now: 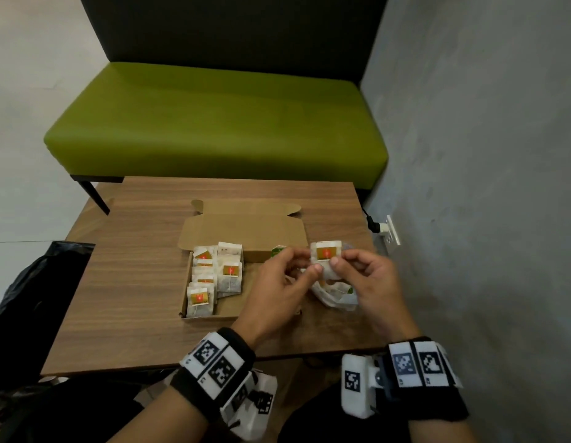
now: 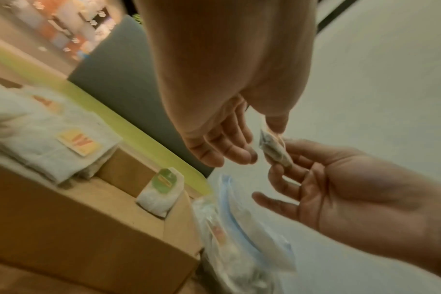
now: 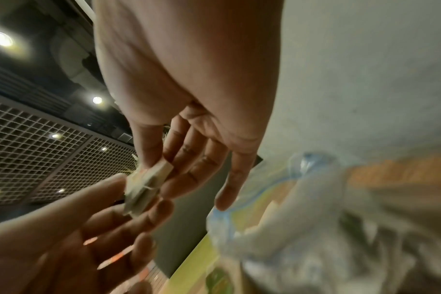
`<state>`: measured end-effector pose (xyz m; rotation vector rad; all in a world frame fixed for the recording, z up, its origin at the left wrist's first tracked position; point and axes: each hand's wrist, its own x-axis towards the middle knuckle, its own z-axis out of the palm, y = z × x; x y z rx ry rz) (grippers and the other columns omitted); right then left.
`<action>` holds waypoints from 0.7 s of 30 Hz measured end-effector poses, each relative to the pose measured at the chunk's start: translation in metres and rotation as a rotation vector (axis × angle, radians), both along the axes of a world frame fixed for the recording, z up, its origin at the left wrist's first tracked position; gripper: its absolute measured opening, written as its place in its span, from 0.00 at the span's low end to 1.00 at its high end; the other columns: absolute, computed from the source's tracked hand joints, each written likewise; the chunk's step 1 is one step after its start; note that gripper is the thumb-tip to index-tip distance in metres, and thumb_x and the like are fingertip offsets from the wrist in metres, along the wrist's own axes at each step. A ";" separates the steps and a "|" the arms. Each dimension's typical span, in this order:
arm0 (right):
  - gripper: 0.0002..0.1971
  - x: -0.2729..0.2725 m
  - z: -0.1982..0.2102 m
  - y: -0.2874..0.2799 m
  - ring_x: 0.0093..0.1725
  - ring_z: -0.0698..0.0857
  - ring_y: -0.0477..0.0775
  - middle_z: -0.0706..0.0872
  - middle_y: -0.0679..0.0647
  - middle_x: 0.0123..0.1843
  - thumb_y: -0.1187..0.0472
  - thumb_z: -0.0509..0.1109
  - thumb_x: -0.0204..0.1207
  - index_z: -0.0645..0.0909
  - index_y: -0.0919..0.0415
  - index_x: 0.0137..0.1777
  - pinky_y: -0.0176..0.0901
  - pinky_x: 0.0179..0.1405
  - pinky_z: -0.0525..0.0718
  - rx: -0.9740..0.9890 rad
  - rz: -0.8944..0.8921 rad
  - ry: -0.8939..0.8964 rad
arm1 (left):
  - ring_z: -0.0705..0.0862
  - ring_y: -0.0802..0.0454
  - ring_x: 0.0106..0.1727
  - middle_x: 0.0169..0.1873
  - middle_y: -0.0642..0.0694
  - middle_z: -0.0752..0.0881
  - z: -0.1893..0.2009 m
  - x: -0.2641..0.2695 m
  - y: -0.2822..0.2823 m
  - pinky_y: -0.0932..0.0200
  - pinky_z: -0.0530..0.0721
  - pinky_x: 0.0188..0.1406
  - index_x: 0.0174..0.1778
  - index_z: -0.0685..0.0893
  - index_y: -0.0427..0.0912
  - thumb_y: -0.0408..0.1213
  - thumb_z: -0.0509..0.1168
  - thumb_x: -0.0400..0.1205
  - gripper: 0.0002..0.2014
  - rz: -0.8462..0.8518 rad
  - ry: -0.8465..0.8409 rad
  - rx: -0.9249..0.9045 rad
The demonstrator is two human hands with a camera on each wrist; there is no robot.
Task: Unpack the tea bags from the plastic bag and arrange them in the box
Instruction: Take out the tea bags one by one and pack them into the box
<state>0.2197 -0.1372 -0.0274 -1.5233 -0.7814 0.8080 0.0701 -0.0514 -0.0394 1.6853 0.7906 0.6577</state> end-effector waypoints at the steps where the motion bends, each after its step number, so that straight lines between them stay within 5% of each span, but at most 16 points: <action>1: 0.06 -0.008 -0.003 0.006 0.46 0.92 0.56 0.93 0.58 0.46 0.63 0.75 0.75 0.89 0.63 0.50 0.46 0.45 0.90 0.009 0.028 -0.004 | 0.86 0.57 0.41 0.43 0.52 0.90 -0.001 -0.006 0.004 0.53 0.88 0.41 0.56 0.87 0.48 0.44 0.69 0.83 0.08 0.013 -0.001 0.006; 4: 0.04 -0.030 -0.011 0.022 0.42 0.90 0.49 0.93 0.54 0.45 0.64 0.77 0.76 0.90 0.58 0.49 0.39 0.41 0.87 -0.031 0.073 -0.065 | 0.84 0.56 0.37 0.35 0.53 0.89 -0.005 -0.030 0.017 0.55 0.84 0.37 0.46 0.89 0.50 0.44 0.70 0.83 0.05 0.073 0.054 0.070; 6: 0.04 -0.044 -0.017 0.033 0.38 0.87 0.50 0.92 0.56 0.43 0.61 0.79 0.74 0.90 0.55 0.48 0.47 0.38 0.87 -0.091 0.127 -0.121 | 0.84 0.60 0.36 0.35 0.58 0.89 -0.008 -0.047 0.025 0.60 0.82 0.35 0.45 0.90 0.53 0.43 0.71 0.82 0.03 0.107 0.084 0.076; 8: 0.03 -0.059 -0.019 0.043 0.36 0.86 0.53 0.91 0.56 0.39 0.58 0.79 0.74 0.91 0.56 0.45 0.56 0.36 0.88 -0.142 0.179 -0.173 | 0.85 0.56 0.36 0.36 0.57 0.90 -0.012 -0.063 0.032 0.54 0.84 0.37 0.45 0.91 0.52 0.43 0.71 0.82 0.03 0.127 0.099 0.048; 10: 0.04 -0.071 -0.019 0.052 0.30 0.84 0.50 0.89 0.55 0.35 0.57 0.78 0.75 0.90 0.58 0.44 0.54 0.29 0.87 -0.182 0.195 -0.205 | 0.86 0.53 0.37 0.38 0.57 0.90 -0.014 -0.075 0.038 0.46 0.88 0.39 0.47 0.91 0.52 0.44 0.71 0.81 0.03 0.148 0.123 0.027; 13: 0.05 -0.081 -0.022 0.067 0.23 0.81 0.46 0.85 0.52 0.29 0.59 0.76 0.78 0.88 0.60 0.43 0.47 0.24 0.85 -0.281 0.211 -0.255 | 0.85 0.62 0.38 0.44 0.58 0.89 -0.015 -0.094 0.048 0.64 0.84 0.37 0.53 0.89 0.52 0.41 0.70 0.82 0.05 0.272 0.144 0.045; 18: 0.09 -0.090 -0.046 0.089 0.30 0.84 0.51 0.88 0.53 0.34 0.55 0.77 0.76 0.86 0.58 0.37 0.59 0.39 0.91 -0.520 0.320 -0.446 | 0.86 0.64 0.34 0.40 0.53 0.89 -0.017 -0.129 0.066 0.72 0.80 0.25 0.53 0.87 0.49 0.39 0.67 0.85 0.05 0.468 0.169 -0.034; 21: 0.10 -0.095 -0.057 0.097 0.39 0.87 0.50 0.88 0.49 0.36 0.52 0.79 0.74 0.86 0.54 0.35 0.59 0.47 0.90 -0.606 0.332 -0.553 | 0.83 0.68 0.30 0.39 0.55 0.89 -0.021 -0.139 0.070 0.73 0.78 0.25 0.49 0.87 0.51 0.37 0.68 0.84 0.03 0.506 0.209 -0.003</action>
